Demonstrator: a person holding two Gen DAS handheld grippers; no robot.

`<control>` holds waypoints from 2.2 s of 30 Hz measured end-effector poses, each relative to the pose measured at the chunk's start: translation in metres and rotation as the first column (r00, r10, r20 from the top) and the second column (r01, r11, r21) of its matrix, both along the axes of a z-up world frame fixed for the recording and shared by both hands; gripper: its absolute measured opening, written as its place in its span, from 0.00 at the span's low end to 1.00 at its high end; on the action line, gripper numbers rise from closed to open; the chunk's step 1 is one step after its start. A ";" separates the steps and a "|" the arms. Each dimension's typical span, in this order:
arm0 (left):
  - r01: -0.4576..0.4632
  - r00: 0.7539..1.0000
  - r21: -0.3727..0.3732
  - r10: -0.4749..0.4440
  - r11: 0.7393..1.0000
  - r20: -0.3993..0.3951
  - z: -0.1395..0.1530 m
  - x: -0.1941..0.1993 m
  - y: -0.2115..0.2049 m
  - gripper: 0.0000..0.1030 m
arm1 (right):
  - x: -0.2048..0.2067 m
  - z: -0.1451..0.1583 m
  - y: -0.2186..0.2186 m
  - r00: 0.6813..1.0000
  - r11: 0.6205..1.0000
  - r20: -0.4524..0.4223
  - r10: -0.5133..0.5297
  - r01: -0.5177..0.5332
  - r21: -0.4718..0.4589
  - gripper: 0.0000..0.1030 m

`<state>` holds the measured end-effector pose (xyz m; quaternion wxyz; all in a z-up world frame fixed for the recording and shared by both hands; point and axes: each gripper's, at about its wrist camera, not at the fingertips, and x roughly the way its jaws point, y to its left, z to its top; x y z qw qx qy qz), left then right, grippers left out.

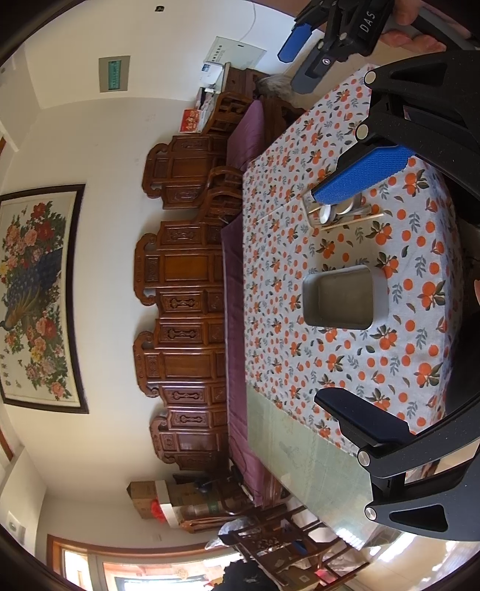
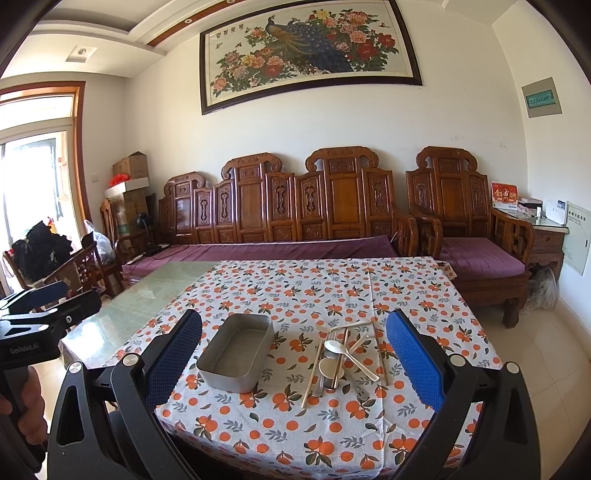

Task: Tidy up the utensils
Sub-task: 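Move both grippers forward over the utensil pile, then grasp a wooden chopstick with the right gripper while the left gripper grasps another chopstick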

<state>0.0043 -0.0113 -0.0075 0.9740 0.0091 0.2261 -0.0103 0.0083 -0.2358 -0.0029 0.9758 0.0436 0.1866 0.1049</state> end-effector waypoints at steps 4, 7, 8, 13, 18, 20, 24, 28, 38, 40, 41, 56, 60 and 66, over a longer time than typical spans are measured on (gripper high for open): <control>0.017 0.999 0.004 -0.017 1.000 -0.048 -0.015 0.014 0.000 0.94 | 0.011 -0.017 -0.008 1.000 1.000 -0.024 -0.005 0.005 0.006 0.98; 0.031 0.996 0.011 -0.030 0.999 -0.083 -0.027 0.024 0.000 0.94 | 0.020 -0.027 -0.013 0.999 1.000 -0.037 -0.007 0.007 0.008 0.98; 0.036 0.995 0.013 -0.034 0.999 -0.093 -0.031 0.028 -0.001 0.94 | 0.024 -0.032 -0.016 0.999 1.000 -0.047 -0.010 0.011 0.008 0.98; 0.051 0.990 0.026 -0.047 0.998 -0.133 -0.053 0.049 -0.006 0.94 | 0.048 -0.055 -0.026 0.996 1.000 -0.089 -0.028 0.028 -0.003 0.98; 0.076 0.981 0.049 -0.065 0.996 -0.182 -0.077 0.072 -0.014 0.94 | 0.073 -0.081 -0.039 0.989 0.998 -0.138 -0.057 0.056 -0.011 0.98; 0.091 0.976 0.051 -0.079 0.995 -0.204 -0.085 0.080 -0.016 0.94 | 0.082 -0.091 -0.044 0.986 0.998 -0.155 -0.064 0.063 -0.009 0.98; 0.137 0.961 0.078 -0.114 0.987 -0.250 -0.101 0.098 -0.027 0.94 | 0.101 -0.109 -0.054 0.979 0.998 -0.197 -0.058 0.058 -0.009 0.98; 0.171 0.944 0.078 -0.141 0.982 -0.298 -0.118 0.114 -0.034 0.94 | 0.121 -0.127 -0.060 0.971 0.999 -0.237 -0.039 0.036 -0.017 0.91; 0.249 0.910 0.034 -0.222 0.968 -0.350 -0.140 0.149 -0.053 0.94 | 0.182 -0.166 -0.073 0.941 0.998 -0.338 -0.006 -0.014 -0.058 0.69; 0.260 0.904 0.025 -0.235 0.965 -0.357 -0.145 0.159 -0.059 0.93 | 0.194 -0.172 -0.077 0.935 0.998 -0.355 -0.012 -0.014 -0.069 0.65; 0.266 0.901 0.020 -0.241 0.964 -0.362 -0.149 0.164 -0.062 0.93 | 0.200 -0.175 -0.078 0.931 0.997 -0.364 -0.014 -0.012 -0.071 0.64; 0.268 0.853 -0.051 -0.262 0.962 -0.451 -0.195 0.216 -0.086 0.69 | 0.305 -0.264 -0.098 0.820 0.997 -0.573 -0.009 -0.038 -0.070 0.27; 0.257 0.852 -0.046 -0.249 0.965 -0.460 -0.201 0.223 -0.089 0.68 | 0.316 -0.275 -0.097 0.815 0.994 -0.579 -0.010 -0.056 -0.096 0.20; 0.259 0.841 -0.034 -0.243 0.965 -0.484 -0.213 0.237 -0.101 0.62 | 0.308 -0.276 -0.097 0.830 0.985 -0.556 -0.040 -0.060 -0.161 0.06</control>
